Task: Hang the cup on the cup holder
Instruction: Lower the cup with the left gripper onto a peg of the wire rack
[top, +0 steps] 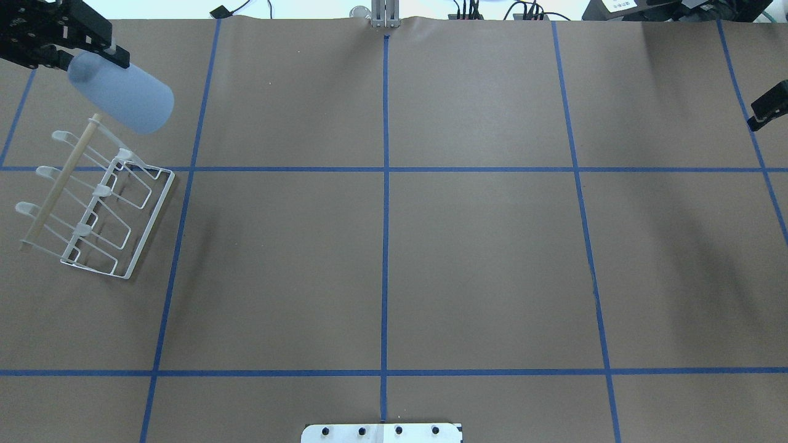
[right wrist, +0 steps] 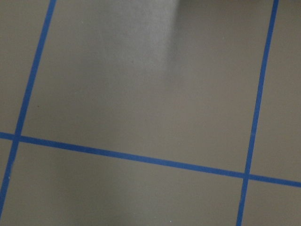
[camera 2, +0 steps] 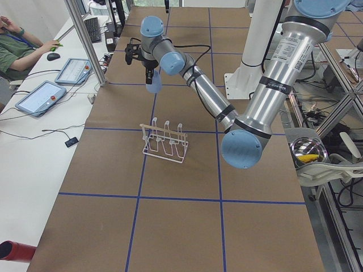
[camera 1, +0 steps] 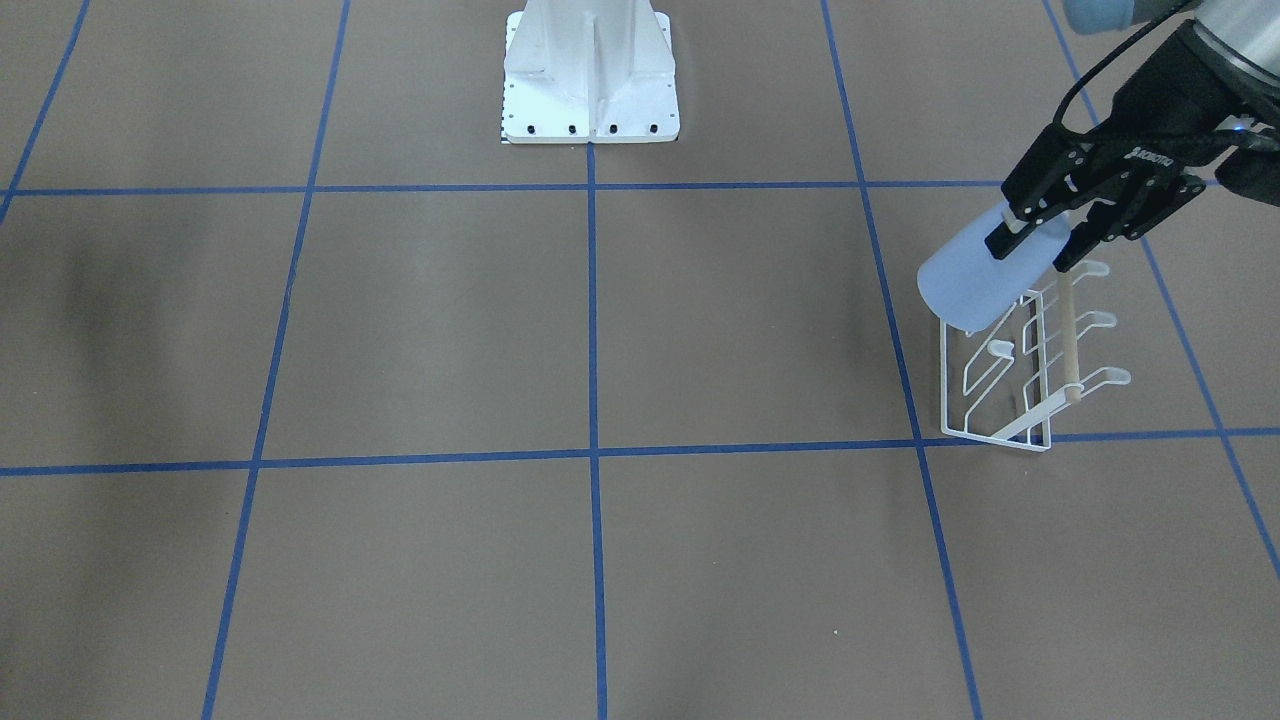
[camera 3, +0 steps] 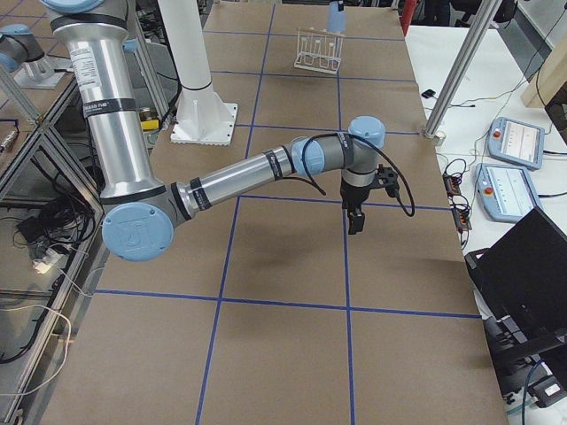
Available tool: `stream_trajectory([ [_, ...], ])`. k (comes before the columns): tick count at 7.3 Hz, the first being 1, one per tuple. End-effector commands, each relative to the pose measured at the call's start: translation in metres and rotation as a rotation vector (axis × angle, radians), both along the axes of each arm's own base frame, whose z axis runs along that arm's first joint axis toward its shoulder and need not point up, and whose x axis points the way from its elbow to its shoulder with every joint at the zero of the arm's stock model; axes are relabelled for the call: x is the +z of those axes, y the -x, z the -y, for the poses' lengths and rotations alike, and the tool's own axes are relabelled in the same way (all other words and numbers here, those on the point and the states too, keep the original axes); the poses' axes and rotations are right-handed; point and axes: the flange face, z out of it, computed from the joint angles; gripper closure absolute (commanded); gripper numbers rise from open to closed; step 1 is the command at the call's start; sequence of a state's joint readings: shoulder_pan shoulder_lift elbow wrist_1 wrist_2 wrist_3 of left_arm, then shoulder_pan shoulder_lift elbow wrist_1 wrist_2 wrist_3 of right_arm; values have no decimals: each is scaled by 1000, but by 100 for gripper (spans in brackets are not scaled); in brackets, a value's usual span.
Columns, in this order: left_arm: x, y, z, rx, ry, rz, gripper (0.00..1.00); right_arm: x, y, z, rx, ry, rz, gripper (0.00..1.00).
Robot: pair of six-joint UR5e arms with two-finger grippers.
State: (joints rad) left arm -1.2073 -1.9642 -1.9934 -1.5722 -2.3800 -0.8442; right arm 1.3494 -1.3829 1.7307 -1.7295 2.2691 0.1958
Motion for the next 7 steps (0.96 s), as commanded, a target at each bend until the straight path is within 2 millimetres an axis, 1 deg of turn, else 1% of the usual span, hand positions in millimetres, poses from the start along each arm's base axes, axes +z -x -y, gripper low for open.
stream_trajectory([
  [1, 34, 5, 2, 49, -25, 117, 100, 41, -17, -8, 26, 93, 47, 0],
  [2, 49, 2, 3, 49, -19, 152, 100, 58, -16, -1, 27, 110, 42, 0],
  [3, 57, -6, 6, 56, 3, 171, 100, 61, -16, 0, 29, 62, 43, 0],
  [4, 65, -15, 14, 67, 21, 179, 100, 61, -16, 0, 31, 55, 45, 0],
  [6, 73, -20, 30, 71, 23, 204, 100, 60, -16, 1, 35, 57, 46, 0],
  [7, 77, -26, 31, 74, 26, 217, 100, 60, -16, 1, 35, 57, 46, 0],
])
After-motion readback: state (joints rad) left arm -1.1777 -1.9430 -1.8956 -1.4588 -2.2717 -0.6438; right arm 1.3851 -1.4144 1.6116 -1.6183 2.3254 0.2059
